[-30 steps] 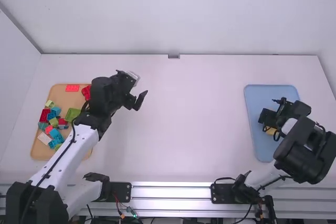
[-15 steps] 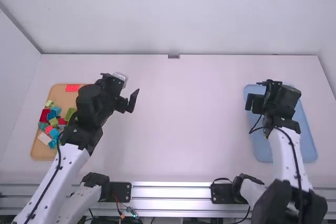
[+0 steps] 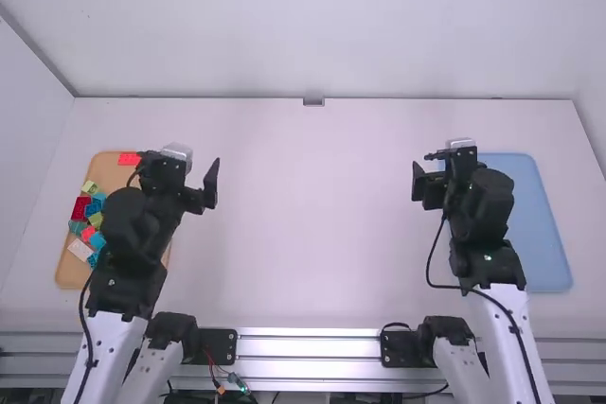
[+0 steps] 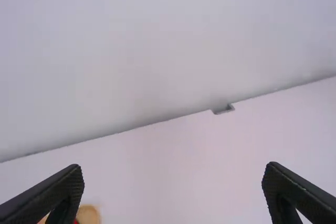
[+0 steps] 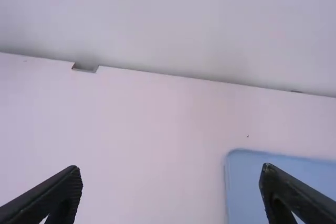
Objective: Assemble lego blocks to make yellow taxi
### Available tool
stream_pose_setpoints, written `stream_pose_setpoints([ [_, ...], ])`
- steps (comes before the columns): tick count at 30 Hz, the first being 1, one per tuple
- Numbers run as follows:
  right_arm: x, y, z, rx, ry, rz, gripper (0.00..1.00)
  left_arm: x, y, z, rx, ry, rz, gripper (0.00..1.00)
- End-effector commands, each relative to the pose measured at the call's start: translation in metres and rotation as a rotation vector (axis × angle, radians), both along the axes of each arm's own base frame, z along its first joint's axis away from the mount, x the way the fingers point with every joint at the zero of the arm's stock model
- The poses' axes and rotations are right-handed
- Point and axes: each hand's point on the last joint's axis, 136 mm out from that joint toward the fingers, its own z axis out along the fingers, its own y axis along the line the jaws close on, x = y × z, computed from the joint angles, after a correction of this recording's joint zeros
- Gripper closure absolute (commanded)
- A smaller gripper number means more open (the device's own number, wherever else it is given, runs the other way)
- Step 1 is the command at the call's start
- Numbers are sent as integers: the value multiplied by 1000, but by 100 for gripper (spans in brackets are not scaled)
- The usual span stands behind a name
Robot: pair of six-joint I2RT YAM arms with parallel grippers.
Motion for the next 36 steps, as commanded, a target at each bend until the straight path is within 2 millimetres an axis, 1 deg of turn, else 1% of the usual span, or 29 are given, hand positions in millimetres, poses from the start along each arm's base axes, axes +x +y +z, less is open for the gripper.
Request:
stream_pose_setpoints([
  [1,-5,-10,0,38,-30,-84,15,-5,24,1,-60,-35,117,15],
  [2,-7,-13,1,55,-53,-109,17,-8,24,0,-85,-55,119,17],
  [4,-10,-13,2,79,-76,-117,20,-11,24,-5,-111,-53,122,20],
  [5,-12,-13,3,100,-100,-122,22,-15,24,-12,-118,-53,123,23],
  [8,-23,-13,-10,101,-111,-122,30,-23,24,-30,-118,-53,123,30],
  [9,-25,-13,-12,101,-111,-122,31,-25,24,-33,-118,-53,123,31],
  [12,-38,-13,-32,101,-111,-122,40,-33,24,-54,-118,-53,123,40],
  [13,-38,-13,-33,101,-111,-122,40,-33,24,-56,-118,-53,123,41],
  [18,-53,-13,-63,101,-111,-122,53,-41,24,-89,-118,-53,123,53],
  [21,-58,-13,-76,101,-111,-122,58,-43,24,-101,-118,-53,123,58],
  [23,-62,-13,-89,101,-111,-122,63,-44,24,-114,-118,-53,123,63],
  [24,-63,-13,-92,101,-111,-122,64,-45,24,-117,-118,-53,123,64],
  [27,-67,-13,-110,101,-111,-122,71,-45,24,-135,-118,-53,123,71],
  [28,-68,-13,-111,101,-111,-122,72,-45,24,-137,-118,-49,123,72],
  [29,-68,-13,-116,101,-111,-122,74,-44,24,-146,-117,-31,124,73],
  [30,-69,-13,-118,102,-120,-121,76,-44,24,-146,-117,-31,124,76],
  [35,-70,-13,-100,106,-200,-117,84,-44,24,-146,-117,-31,124,84],
  [36,-70,-13,-99,107,-204,-117,85,-44,24,-146,-117,-31,124,84],
])
